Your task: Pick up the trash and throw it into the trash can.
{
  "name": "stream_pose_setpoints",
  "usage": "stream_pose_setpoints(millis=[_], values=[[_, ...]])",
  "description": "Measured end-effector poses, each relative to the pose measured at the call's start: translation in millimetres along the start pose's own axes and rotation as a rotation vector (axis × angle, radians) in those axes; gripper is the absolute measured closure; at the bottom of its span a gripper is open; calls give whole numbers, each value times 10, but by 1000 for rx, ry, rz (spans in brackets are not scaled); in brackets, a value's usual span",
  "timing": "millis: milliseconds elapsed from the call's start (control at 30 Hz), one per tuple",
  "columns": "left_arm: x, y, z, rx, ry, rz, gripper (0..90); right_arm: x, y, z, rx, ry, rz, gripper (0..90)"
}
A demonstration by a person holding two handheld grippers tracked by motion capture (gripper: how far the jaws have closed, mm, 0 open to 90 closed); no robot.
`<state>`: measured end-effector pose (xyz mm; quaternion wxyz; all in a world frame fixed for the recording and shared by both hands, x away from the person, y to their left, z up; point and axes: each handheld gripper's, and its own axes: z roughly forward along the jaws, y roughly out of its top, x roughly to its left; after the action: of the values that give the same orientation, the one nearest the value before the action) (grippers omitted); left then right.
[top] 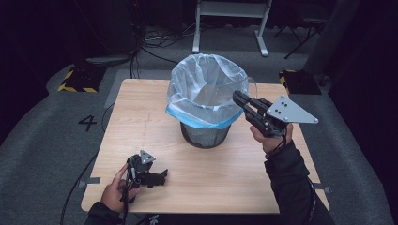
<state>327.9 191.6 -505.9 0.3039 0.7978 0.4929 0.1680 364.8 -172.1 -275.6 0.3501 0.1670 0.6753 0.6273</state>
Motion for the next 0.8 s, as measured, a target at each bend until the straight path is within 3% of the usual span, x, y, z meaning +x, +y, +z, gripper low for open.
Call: stream_pose_setpoints(millis=[367,567,633,800], values=[[0,0,0,0,0,0,1,-21,-128,243,78,25,32,844],[0,0,0,0,0,0,1,-38,-171,277,96,29,51,821],[0,0,0,0,0,0,1,-33,-172,269,100,37,49,764],[0,0,0,0,0,0,1,-37,-160,256,109,29,47,729]])
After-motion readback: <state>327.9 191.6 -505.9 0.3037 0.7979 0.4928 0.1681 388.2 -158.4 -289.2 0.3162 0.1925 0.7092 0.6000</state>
